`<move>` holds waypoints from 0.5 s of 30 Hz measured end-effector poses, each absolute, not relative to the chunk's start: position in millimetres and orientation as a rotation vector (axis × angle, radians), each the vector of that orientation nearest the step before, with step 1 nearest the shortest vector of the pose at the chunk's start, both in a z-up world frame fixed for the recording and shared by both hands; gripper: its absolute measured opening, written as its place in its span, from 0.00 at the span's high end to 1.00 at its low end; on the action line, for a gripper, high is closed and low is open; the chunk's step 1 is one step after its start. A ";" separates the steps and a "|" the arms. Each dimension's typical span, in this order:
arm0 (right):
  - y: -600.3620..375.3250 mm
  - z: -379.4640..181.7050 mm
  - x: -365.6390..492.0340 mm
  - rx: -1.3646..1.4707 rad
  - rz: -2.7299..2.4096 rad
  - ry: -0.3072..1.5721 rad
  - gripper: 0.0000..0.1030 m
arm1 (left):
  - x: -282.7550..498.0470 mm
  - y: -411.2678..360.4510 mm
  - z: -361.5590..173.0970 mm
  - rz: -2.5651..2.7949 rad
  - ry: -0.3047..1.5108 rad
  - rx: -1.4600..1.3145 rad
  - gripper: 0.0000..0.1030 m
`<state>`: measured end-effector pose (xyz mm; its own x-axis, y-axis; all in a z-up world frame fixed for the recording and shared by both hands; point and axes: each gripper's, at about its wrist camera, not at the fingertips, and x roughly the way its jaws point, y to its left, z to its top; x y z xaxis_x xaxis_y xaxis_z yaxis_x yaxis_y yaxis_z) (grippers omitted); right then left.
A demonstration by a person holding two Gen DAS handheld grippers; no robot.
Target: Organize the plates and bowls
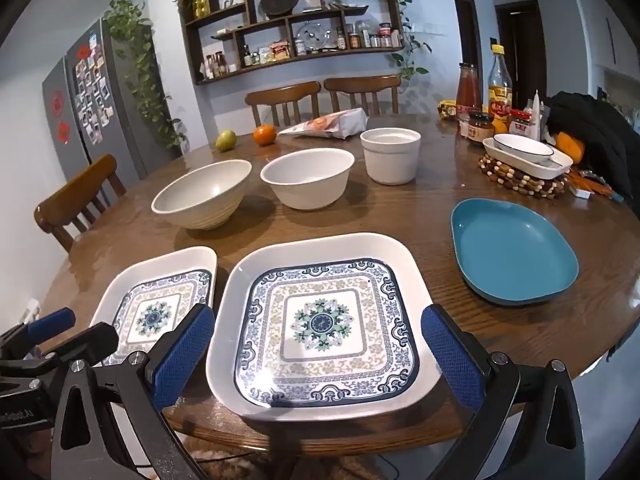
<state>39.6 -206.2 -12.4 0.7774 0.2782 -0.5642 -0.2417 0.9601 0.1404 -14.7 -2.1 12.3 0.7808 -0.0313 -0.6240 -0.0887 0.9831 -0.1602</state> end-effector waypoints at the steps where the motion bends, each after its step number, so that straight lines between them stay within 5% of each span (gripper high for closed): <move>1: -207.1 -11.7 40.3 0.071 0.277 0.615 0.00 | -15.8 0.1 13.2 0.038 0.670 -0.189 0.08; 9: -206.9 -8.7 44.5 0.098 0.277 0.600 0.00 | -16.5 17.7 14.6 0.042 0.655 -0.253 0.25; 15: -200.6 -8.5 43.7 0.088 0.289 0.574 0.04 | -15.0 23.9 10.6 0.026 0.662 -0.281 0.26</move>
